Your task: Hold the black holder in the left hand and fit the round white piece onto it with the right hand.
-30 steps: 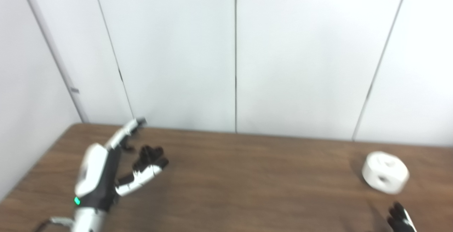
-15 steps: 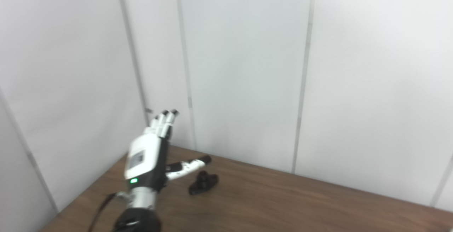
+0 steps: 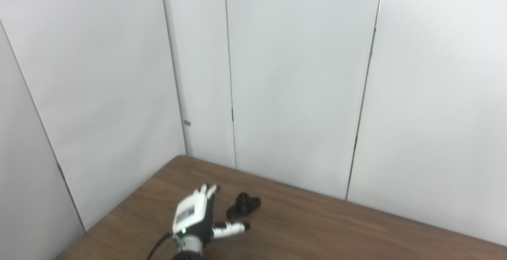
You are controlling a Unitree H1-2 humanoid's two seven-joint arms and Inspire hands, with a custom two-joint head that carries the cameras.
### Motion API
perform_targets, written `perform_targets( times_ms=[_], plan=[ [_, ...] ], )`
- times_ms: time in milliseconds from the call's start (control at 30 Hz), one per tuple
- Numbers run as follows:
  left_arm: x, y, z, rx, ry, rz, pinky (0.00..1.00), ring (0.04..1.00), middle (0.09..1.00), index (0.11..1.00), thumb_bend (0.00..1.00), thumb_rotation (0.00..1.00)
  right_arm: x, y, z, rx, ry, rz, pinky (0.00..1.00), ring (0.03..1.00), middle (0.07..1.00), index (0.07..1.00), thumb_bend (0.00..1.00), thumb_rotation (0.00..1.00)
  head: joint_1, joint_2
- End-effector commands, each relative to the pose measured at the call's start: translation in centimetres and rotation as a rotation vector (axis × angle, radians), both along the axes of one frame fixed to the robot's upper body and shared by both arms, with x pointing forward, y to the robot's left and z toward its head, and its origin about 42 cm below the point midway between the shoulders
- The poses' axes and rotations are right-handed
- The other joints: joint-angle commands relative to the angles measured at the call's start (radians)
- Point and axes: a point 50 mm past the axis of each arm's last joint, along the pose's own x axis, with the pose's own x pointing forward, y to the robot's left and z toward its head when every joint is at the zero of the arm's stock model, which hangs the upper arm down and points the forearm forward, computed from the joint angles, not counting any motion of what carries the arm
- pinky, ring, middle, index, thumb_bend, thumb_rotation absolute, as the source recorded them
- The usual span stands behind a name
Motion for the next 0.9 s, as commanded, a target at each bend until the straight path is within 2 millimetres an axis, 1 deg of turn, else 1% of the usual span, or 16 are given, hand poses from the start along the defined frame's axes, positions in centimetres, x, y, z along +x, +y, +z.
perform_targets(
  times_ms=[0,67,233,333,433,533,633,767,800,867],
  plan=[
    [1.1,-0.1,1.6,0.020,-0.061,0.010,1.00,1.000,1.000,0.909,1.00,0.51,-1.5,-1.3,-1.4,-0.024,0.094,-0.018,0.96,1.000,1.000,1.000,0.50,0.89,0.000,0.002],
    [1.4,-0.2,0.8,0.006,-0.046,0.009,1.00,1.000,1.000,0.901,1.00,0.50,-1.6,-1.4,-1.4,-0.019,0.092,-0.019,0.98,1.000,1.000,1.000,0.49,0.88,-0.004,0.011],
    [2.2,-0.4,-1.1,0.003,-0.021,0.013,1.00,1.000,1.000,0.879,1.00,0.52,-1.8,-1.4,-1.1,-0.021,0.100,-0.023,0.99,1.000,1.000,1.000,0.50,0.87,-0.009,0.021],
    [2.5,-0.6,-2.0,-0.006,-0.022,0.013,1.00,0.994,1.000,0.868,1.00,0.52,-2.1,-1.5,-1.1,-0.025,0.100,-0.024,0.98,1.000,1.000,1.000,0.50,0.87,-0.015,0.027],
    [2.7,-0.6,-2.7,-0.009,-0.035,0.017,1.00,0.991,1.000,0.859,1.00,0.50,-2.3,-1.5,-1.0,-0.025,0.100,-0.024,0.95,1.000,1.000,1.000,0.50,0.87,-0.018,0.034],
    [2.9,-0.6,-3.1,0.006,-0.059,0.020,1.00,0.978,0.994,0.843,0.98,0.51,-2.7,-1.6,-1.0,-0.030,0.097,-0.024,0.94,1.000,1.000,1.000,0.52,0.86,-0.029,0.036],
    [2.8,-0.8,-3.3,0.015,-0.094,0.017,1.00,0.973,0.985,0.839,0.93,0.53,-3.2,-1.7,-1.0,-0.029,0.093,-0.024,0.93,1.000,1.000,1.000,0.50,0.85,-0.033,0.045],
    [2.8,-0.8,-3.5,0.013,-0.116,0.018,1.00,0.982,0.995,0.850,0.91,0.51,-3.9,-1.9,-0.9,-0.035,0.096,-0.025,0.92,1.000,1.000,1.000,0.49,0.84,-0.038,0.052],
    [2.8,-0.7,-3.5,0.010,-0.118,0.019,1.00,0.984,0.997,0.856,0.90,0.48,-4.1,-1.9,-0.9,-0.035,0.095,-0.027,0.91,1.000,1.000,1.000,0.50,0.84,-0.041,0.055],
    [2.8,-0.6,-3.6,0.011,-0.119,0.021,1.00,0.982,0.997,0.860,0.90,0.47,-4.4,-2.1,-1.0,-0.034,0.096,-0.029,0.90,1.000,1.000,1.000,0.50,0.83,-0.043,0.060]
  ],
)
